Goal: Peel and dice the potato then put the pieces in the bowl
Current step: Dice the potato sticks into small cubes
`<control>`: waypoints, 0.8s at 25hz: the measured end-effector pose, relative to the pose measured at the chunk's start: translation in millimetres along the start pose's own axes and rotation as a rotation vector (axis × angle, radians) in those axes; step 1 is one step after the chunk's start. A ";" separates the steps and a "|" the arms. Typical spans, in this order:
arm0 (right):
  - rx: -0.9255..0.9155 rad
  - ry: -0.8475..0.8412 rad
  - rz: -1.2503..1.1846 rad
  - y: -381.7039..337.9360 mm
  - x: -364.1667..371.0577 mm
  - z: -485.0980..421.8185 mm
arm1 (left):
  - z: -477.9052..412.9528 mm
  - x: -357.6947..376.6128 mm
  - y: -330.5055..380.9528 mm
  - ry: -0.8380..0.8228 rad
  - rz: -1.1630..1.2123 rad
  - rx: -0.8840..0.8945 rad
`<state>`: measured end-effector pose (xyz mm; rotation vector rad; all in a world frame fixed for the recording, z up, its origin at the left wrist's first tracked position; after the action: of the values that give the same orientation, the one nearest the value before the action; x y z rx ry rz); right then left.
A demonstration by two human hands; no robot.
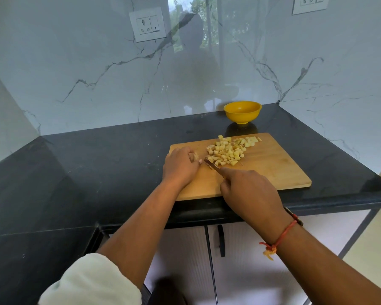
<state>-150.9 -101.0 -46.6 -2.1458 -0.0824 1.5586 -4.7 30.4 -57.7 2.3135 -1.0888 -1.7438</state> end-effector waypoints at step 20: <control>0.034 -0.011 -0.090 1.7 1.8 -1.7 | 15.4 -21.0 -3.2 0.013 0.064 0.029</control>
<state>-149.1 -102.5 -48.4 -2.0779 -0.1533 1.5103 -18.8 49.9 -47.3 2.2761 -1.1802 -1.7001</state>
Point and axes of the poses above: each hand's wrist, its own z-axis away from the middle knuckle, its own x-axis out of the palm, y = z × x, the point moved 5 cm from there along -z, towards the middle knuckle, and after that the axes turned 12 degrees about x, right-handed, at the moved point
